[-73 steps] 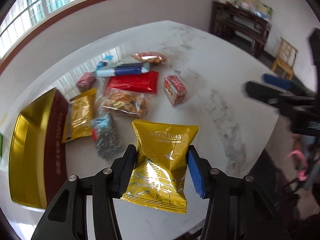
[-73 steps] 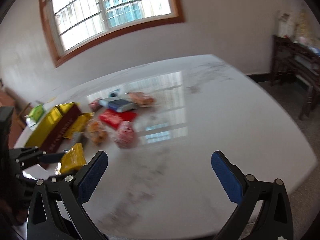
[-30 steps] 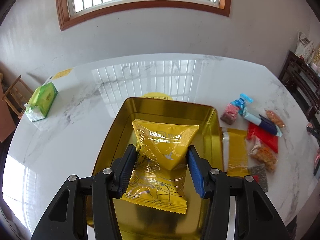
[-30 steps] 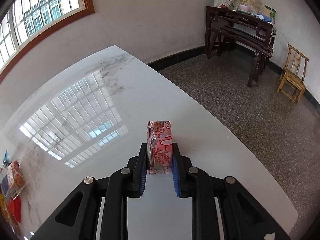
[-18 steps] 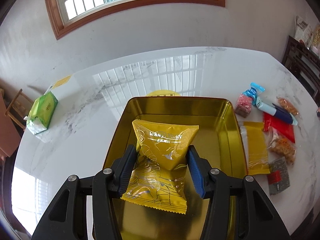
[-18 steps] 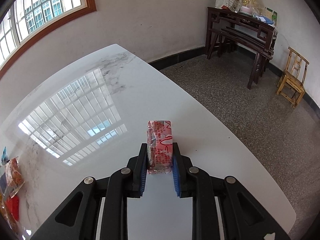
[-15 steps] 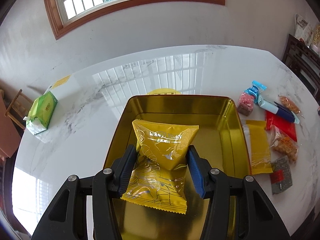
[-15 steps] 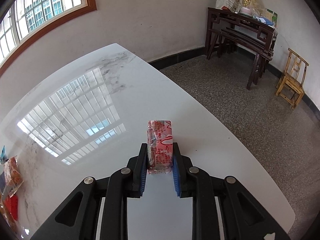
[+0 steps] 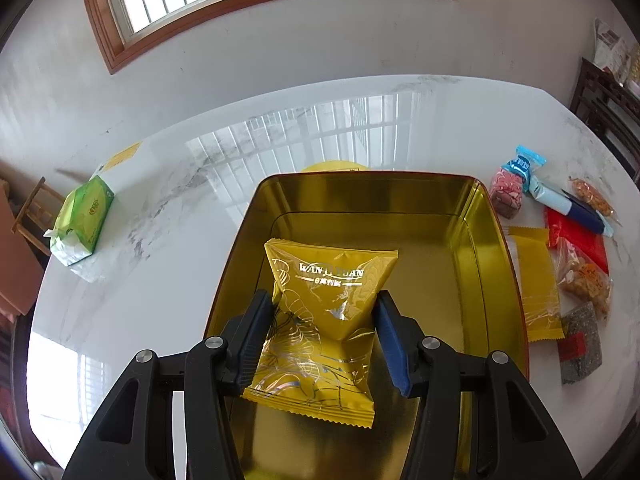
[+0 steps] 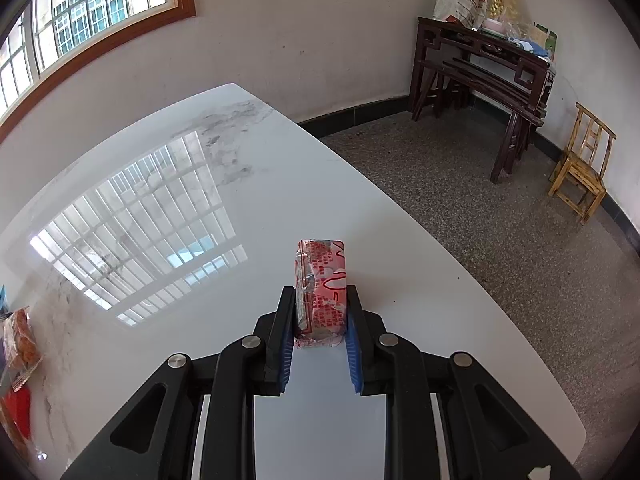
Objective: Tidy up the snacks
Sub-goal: 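Carry the yellow packet into the gold tray and open the left gripper, then carry the pink candy into the gold tray and open the right gripper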
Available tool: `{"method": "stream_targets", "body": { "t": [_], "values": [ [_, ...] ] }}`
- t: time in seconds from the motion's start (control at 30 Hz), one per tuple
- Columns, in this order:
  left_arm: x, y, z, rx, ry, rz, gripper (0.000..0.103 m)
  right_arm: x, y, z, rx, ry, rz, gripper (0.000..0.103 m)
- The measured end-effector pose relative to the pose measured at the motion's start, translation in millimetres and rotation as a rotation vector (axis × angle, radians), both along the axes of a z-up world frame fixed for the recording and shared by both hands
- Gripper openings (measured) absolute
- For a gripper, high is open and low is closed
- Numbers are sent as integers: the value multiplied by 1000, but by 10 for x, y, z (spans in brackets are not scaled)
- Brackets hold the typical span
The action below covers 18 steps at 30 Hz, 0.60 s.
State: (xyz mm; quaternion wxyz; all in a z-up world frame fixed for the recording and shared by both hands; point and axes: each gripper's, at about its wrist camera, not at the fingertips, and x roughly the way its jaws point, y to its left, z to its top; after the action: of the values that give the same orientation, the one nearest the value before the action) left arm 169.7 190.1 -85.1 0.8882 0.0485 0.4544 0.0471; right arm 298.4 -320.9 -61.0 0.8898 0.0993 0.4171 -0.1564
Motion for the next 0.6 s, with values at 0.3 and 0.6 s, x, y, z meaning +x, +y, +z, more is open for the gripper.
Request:
{"method": "stream_targets", "body": {
  "t": [0.3, 0.6],
  "values": [
    [-20, -13, 53, 11, -35, 7, 68, 0, 1, 0, -1, 1, 0, 21],
    [-125, -69, 137, 26, -50, 12, 68, -6, -8, 6, 5, -3, 1, 21]
  ]
}}
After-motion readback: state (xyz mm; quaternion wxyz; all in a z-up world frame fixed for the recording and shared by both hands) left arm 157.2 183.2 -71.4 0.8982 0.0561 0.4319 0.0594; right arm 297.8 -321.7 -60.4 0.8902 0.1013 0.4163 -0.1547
